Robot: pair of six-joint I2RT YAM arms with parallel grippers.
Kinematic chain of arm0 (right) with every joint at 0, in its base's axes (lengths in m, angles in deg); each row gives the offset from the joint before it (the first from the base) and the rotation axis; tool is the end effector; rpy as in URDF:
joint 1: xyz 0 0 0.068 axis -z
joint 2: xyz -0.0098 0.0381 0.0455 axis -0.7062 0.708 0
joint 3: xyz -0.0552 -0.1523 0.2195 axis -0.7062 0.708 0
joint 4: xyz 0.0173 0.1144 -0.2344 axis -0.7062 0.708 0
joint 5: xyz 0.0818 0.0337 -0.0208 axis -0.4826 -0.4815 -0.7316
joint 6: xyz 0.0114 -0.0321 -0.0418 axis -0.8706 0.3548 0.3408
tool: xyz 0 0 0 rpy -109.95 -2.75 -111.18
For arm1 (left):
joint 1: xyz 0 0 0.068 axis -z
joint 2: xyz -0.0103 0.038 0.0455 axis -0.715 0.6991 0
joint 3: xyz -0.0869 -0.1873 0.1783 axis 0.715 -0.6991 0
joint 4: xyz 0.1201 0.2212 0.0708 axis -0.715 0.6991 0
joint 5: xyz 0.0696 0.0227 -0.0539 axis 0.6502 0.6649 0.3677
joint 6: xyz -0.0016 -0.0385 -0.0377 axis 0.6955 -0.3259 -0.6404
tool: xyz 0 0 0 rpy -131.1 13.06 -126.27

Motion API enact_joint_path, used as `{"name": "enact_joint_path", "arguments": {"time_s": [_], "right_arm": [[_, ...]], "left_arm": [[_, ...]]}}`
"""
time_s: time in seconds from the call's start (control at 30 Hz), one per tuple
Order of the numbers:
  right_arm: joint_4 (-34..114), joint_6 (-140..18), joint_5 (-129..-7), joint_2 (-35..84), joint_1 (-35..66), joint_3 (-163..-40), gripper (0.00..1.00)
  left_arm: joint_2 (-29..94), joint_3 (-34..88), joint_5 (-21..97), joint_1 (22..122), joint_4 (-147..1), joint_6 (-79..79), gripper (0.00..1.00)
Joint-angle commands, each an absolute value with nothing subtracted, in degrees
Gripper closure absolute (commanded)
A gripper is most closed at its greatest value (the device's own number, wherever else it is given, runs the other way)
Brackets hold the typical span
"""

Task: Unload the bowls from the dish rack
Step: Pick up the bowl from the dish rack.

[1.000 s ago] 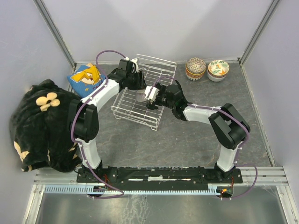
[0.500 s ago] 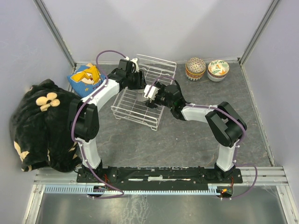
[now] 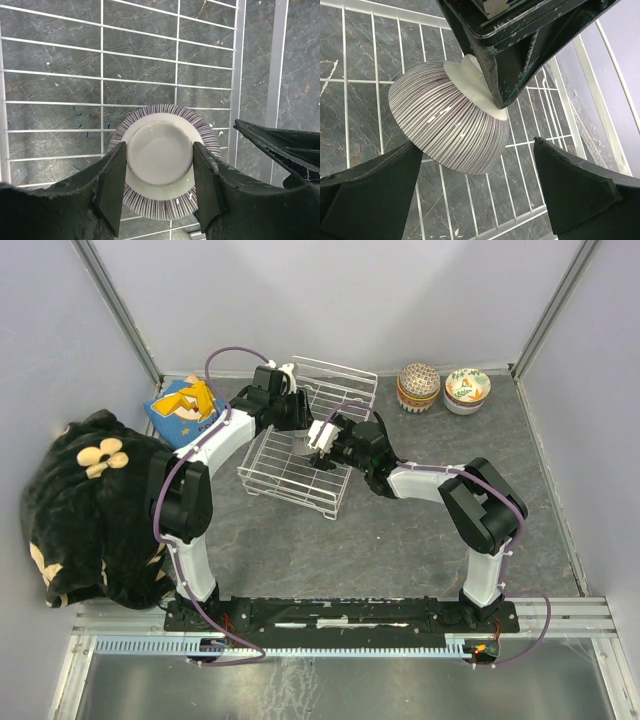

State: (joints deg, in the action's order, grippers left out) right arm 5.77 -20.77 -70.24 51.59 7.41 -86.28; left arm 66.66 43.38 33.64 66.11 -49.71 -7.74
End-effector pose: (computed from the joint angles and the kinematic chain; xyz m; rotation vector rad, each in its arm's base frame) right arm 0.3265 0.2586 0.1985 -1.1532 1.4048 0.2149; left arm 0.4073 -0.1604 0.2595 0.1436 2.3552 -0.6057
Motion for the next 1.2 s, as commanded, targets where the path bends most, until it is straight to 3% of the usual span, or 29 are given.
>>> {"name": "enact_joint_path", "arguments": {"time_s": [0.0, 1.17], "right_arm": [[0.98, -21.46, -69.79, 51.21, 7.13, -88.97, 0.01], [0.79, -21.82, -70.36, 53.08, 7.16, -91.72, 0.01]], "left_arm": [[67.10, 46.00, 31.28, 65.68, -51.10, -10.13, 0.74], [68.78, 47.30, 30.31, 65.15, -51.36, -10.22, 0.65]]}}
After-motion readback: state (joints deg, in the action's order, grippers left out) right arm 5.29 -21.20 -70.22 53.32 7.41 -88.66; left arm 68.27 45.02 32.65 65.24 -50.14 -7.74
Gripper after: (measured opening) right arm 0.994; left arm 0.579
